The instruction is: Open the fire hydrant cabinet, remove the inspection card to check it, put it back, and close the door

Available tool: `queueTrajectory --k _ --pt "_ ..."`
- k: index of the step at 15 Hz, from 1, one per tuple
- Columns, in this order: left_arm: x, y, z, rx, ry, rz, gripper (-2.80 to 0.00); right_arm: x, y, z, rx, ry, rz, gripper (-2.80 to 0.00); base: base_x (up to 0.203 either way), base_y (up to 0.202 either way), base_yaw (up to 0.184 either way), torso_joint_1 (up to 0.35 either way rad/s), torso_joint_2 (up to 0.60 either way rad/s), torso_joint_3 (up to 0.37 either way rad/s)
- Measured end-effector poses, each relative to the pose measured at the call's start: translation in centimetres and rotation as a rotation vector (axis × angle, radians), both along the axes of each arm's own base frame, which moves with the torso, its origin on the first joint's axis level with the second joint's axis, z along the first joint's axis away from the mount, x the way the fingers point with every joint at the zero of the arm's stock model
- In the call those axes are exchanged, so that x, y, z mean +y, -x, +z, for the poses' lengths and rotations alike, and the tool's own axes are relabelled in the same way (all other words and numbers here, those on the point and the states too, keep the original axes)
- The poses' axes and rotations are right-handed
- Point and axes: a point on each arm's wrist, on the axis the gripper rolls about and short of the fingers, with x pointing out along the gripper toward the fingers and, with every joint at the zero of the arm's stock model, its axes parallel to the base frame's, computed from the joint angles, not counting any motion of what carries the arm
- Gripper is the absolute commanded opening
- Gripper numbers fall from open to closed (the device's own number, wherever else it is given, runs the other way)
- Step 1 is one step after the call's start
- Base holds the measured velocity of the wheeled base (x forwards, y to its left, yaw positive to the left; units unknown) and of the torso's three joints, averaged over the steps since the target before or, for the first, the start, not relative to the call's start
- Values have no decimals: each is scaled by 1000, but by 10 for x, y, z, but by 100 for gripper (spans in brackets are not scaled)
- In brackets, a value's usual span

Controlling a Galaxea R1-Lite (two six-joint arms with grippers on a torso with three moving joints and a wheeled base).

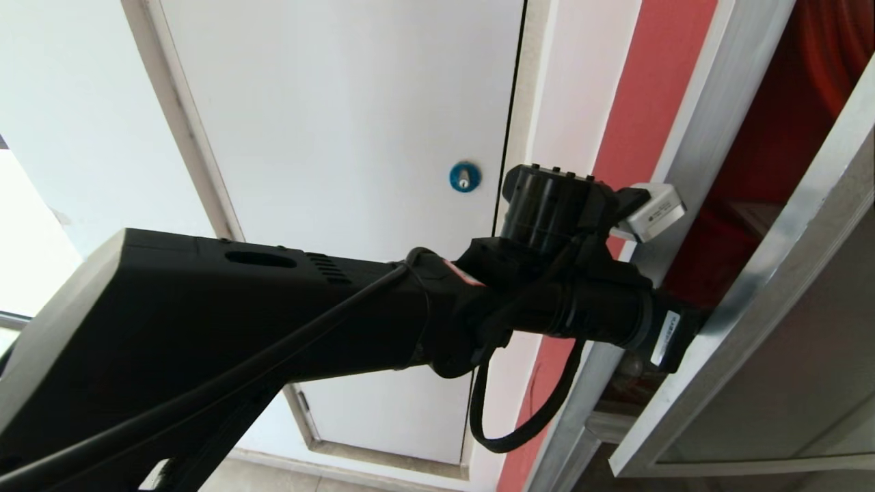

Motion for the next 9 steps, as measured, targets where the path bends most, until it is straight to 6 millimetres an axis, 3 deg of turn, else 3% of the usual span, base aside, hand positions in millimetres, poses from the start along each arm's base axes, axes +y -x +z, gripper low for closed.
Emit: queueTrajectory --k 9 --pt "-1 60 6 18 -30 -122 -280 0 0 0 0 0 0 -280 0 0 0 0 0 0"
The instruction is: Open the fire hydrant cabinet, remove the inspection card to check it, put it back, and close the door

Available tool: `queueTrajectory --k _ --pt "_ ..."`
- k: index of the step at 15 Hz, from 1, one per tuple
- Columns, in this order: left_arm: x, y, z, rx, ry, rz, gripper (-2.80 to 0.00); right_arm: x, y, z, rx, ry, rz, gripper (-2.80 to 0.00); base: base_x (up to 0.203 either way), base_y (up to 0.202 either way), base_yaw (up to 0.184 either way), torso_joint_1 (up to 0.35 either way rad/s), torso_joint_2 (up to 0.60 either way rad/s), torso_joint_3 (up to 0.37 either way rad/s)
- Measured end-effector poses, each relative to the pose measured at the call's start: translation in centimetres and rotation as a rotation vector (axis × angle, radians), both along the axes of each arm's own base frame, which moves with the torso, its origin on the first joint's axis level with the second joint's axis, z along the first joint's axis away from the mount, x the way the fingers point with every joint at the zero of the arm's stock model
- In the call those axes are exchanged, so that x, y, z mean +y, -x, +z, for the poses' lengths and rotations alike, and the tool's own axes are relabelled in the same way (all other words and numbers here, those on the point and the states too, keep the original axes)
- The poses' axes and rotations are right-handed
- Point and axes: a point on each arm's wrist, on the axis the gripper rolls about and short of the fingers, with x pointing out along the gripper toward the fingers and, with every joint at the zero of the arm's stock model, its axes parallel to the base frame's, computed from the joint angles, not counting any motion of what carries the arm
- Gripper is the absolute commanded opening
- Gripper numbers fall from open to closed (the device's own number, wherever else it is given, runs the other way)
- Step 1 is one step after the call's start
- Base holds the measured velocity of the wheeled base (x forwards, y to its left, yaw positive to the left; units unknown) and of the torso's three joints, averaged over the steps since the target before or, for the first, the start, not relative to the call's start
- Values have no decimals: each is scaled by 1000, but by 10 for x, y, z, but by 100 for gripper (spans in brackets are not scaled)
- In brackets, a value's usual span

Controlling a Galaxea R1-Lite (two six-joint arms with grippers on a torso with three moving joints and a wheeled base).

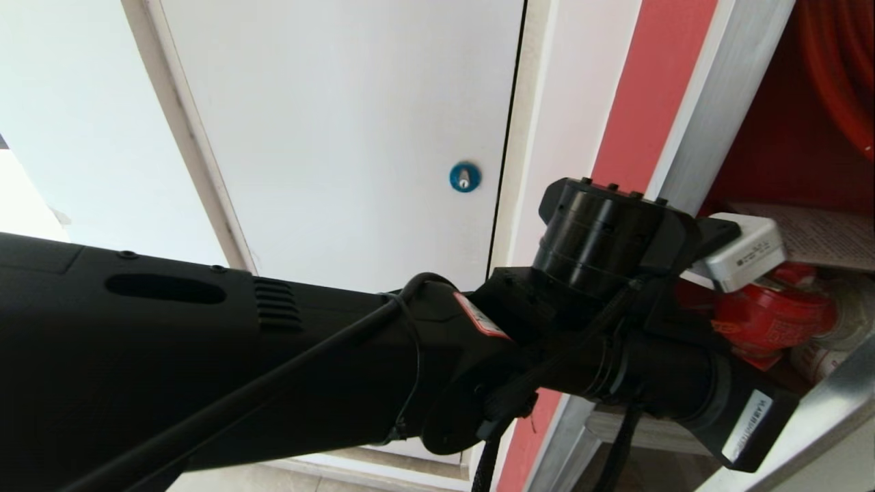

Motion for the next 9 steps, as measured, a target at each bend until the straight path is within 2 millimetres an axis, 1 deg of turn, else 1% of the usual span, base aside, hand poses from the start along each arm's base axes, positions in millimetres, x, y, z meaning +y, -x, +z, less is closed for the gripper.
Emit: queueTrajectory --k 2,9 --pt "-2 12 3 -3 4 -27 -280 0 0 0 0 0 0 -280 0 0 0 0 0 0" --pt "-9 40 10 -10 17 -89 -280 0 0 0 0 0 0 -280 0 0 0 0 0 0"
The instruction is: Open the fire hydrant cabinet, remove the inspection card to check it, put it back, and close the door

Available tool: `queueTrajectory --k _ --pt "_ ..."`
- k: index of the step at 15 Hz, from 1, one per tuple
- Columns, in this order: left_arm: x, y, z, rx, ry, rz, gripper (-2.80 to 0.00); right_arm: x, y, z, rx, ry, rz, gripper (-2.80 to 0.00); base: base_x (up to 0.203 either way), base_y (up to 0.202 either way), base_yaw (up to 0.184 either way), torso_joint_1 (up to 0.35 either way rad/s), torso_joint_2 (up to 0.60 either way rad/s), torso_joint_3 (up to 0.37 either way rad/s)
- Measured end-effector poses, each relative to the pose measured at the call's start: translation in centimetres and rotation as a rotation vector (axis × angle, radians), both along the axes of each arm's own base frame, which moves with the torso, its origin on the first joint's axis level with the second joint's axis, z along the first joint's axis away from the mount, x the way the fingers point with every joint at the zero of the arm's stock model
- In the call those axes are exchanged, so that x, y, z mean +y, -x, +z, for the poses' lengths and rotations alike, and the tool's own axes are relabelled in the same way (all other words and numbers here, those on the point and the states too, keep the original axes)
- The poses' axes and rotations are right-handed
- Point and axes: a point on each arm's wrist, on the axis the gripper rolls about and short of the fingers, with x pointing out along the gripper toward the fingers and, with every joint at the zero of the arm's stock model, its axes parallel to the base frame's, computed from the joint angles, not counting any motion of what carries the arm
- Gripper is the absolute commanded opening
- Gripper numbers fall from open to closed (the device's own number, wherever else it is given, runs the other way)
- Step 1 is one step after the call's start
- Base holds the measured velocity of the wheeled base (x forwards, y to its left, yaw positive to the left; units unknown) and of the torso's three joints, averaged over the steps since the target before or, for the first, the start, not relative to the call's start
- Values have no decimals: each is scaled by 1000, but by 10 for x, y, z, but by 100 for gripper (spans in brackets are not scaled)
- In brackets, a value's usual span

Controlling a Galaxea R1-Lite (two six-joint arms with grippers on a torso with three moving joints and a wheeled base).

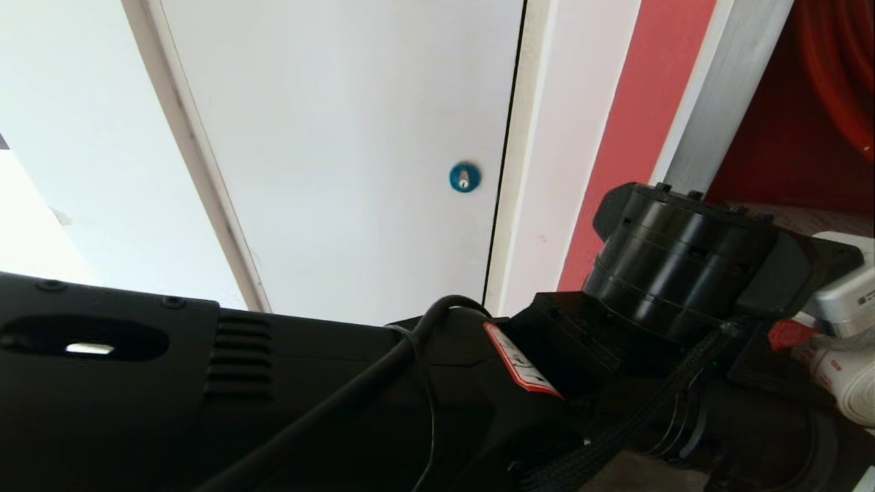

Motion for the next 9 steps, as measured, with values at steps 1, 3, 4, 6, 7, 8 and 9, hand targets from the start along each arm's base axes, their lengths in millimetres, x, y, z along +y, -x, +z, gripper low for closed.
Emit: queueTrajectory --k 1,3,4,6,7,8,9 --pt "-1 3 1 -1 2 -5 -280 0 0 0 0 0 0 -280 0 0 0 0 0 0" --pt "-1 8 2 -2 4 -15 -280 0 0 0 0 0 0 -280 0 0 0 0 0 0" --pt "-2 10 3 -3 5 -18 -280 0 0 0 0 -1 0 -280 0 0 0 0 0 0" --pt "-2 12 4 -4 8 -24 -280 0 0 0 0 -1 0 -280 0 0 0 0 0 0" --pt "-2 13 4 -4 9 -26 -280 0 0 0 0 -1 0 -280 0 0 0 0 0 0" --pt "-2 13 5 -5 11 -27 -280 0 0 0 0 0 0 -280 0 0 0 0 0 0" --pt "-1 13 6 -6 13 -27 -280 0 0 0 1 0 0 -280 0 0 0 0 0 0"
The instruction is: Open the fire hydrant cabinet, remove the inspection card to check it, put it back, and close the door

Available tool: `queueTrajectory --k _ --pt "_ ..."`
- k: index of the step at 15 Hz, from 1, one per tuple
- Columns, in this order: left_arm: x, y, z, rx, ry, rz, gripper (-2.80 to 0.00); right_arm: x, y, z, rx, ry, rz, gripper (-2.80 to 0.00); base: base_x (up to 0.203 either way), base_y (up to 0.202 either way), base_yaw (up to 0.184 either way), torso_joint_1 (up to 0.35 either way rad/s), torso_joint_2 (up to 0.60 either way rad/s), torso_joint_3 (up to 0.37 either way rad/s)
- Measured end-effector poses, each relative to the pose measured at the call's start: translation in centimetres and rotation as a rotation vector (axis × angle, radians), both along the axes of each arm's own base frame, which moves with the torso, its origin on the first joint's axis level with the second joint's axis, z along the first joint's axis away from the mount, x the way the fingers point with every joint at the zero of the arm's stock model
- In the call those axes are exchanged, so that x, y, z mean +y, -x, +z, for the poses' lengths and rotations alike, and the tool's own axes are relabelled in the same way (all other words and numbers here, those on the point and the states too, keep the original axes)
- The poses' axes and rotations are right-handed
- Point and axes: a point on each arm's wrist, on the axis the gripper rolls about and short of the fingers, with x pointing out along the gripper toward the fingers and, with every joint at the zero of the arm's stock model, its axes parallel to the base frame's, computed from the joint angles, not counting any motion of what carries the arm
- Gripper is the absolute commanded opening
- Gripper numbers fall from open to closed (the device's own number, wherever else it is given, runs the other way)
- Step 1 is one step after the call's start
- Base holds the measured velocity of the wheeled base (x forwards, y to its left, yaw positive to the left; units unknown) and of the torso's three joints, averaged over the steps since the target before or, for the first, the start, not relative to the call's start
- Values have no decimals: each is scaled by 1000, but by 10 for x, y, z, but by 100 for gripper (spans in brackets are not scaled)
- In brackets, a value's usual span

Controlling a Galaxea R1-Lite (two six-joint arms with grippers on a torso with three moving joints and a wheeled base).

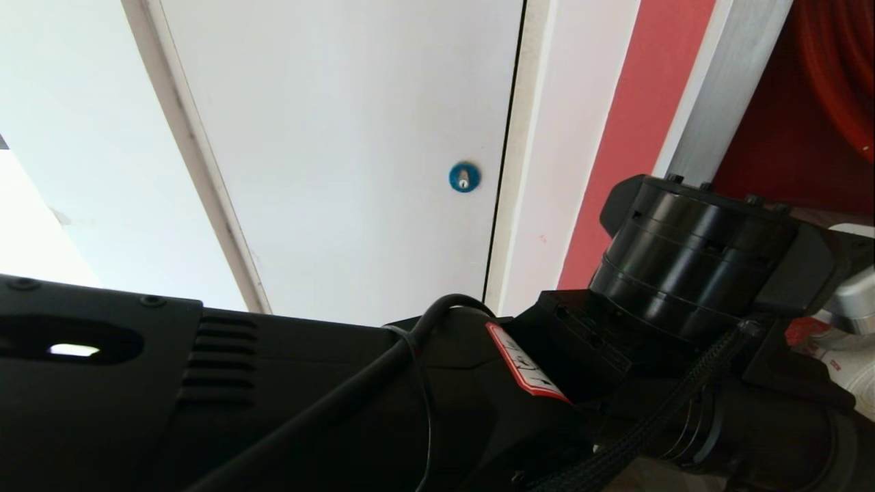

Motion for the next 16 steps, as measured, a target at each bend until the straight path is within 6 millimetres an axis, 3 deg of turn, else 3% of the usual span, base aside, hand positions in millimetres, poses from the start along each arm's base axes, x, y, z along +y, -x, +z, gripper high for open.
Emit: queueTrajectory --k 5,10,13,16 --pt "2 -8 -3 2 -10 23 -280 0 0 0 0 0 0 -280 0 0 0 0 0 0" --pt "20 -62 -21 22 -61 157 -280 0 0 0 -1 3 2 -280 0 0 0 0 0 0" --pt "60 -112 -36 49 -112 307 -280 0 0 0 -2 3 2 -280 0 0 0 0 0 0" --pt "110 -114 -32 71 -142 386 -280 0 0 0 -2 1 2 -280 0 0 0 0 0 0"
